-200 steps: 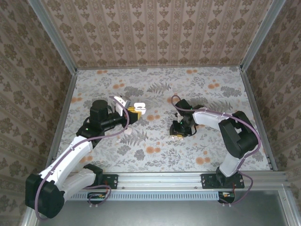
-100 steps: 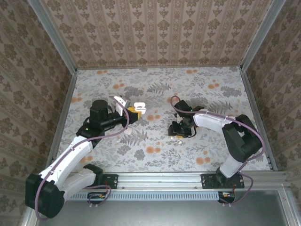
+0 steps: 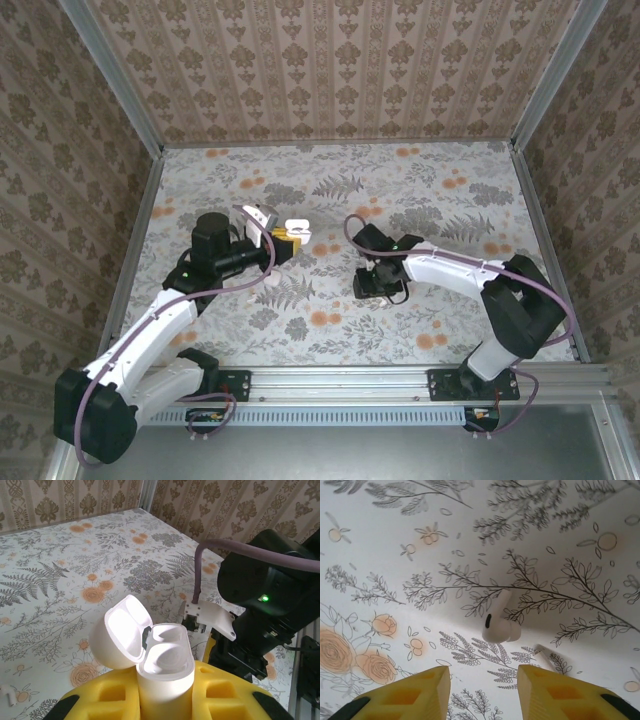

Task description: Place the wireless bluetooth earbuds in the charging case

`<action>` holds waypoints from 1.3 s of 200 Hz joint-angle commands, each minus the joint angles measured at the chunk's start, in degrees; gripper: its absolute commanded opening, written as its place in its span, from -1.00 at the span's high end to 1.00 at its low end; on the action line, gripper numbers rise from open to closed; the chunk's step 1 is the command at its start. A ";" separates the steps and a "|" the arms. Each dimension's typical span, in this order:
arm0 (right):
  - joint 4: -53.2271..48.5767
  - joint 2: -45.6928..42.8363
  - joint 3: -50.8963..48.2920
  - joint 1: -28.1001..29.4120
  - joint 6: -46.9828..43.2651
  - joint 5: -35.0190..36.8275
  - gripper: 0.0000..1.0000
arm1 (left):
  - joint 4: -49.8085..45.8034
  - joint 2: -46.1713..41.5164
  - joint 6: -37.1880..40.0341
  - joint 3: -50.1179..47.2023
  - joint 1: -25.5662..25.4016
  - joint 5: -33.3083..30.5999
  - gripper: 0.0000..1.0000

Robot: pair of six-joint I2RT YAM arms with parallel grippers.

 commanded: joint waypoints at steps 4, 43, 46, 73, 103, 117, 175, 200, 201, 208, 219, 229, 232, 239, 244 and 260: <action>-5.08 1.65 3.74 2.66 -8.49 9.82 0.16 | 1.09 -0.40 -0.56 -0.62 0.40 1.72 1.00; -7.72 6.15 6.86 5.48 -12.50 14.30 0.16 | 1.03 -0.53 -0.72 -0.74 0.40 1.72 1.00; -8.08 6.32 7.09 5.54 -12.16 14.69 0.16 | 1.01 -0.53 -0.71 -0.74 0.40 1.72 1.00; -11.11 4.37 6.69 5.35 -4.34 17.98 0.17 | 0.48 -0.64 -0.24 -0.73 0.40 1.63 1.00; -9.54 -1.56 2.66 4.53 7.25 13.28 0.15 | 1.01 -0.05 -0.19 -0.74 0.40 1.63 1.00; -8.54 -3.62 0.36 4.00 12.75 10.82 0.15 | 1.21 0.43 -0.11 -0.41 0.40 2.04 1.00; 2.22 -4.35 -8.55 4.08 19.99 0.49 0.59 | 1.70 1.69 0.25 -0.09 0.40 2.77 1.00; 5.05 -1.82 -8.39 3.99 19.32 -0.63 0.70 | 1.92 2.34 0.25 0.02 0.40 2.92 1.00; 5.18 -1.72 -8.39 3.95 19.30 -0.64 0.70 | 1.90 2.35 0.25 0.04 0.40 2.94 1.00; 5.50 -0.78 -8.16 3.84 18.77 -0.60 0.73 | 2.06 2.46 0.23 0.02 0.44 2.95 1.00; 5.09 0.84 -7.88 3.03 18.20 -0.24 0.75 | 2.07 2.64 0.15 0.05 0.40 3.02 1.00; 4.38 2.06 -7.82 1.82 17.75 -0.34 0.79 | 2.03 2.64 0.12 0.01 0.40 3.04 1.00; 4.13 2.31 -7.86 1.36 17.63 -0.30 0.79 | 1.95 2.63 0.16 -0.02 0.42 3.04 1.00; 3.62 2.71 -7.96 0.48 17.13 -0.30 0.80 | 1.86 2.63 0.16 -0.02 0.40 3.04 1.00; 3.19 2.78 -8.16 -0.20 16.76 -0.30 0.80 | 1.76 2.61 0.21 -0.03 0.43 2.98 1.00; 1.87 2.25 -8.73 -2.29 15.47 0.05 0.81 | 1.64 2.37 0.32 -0.11 0.40 2.87 1.00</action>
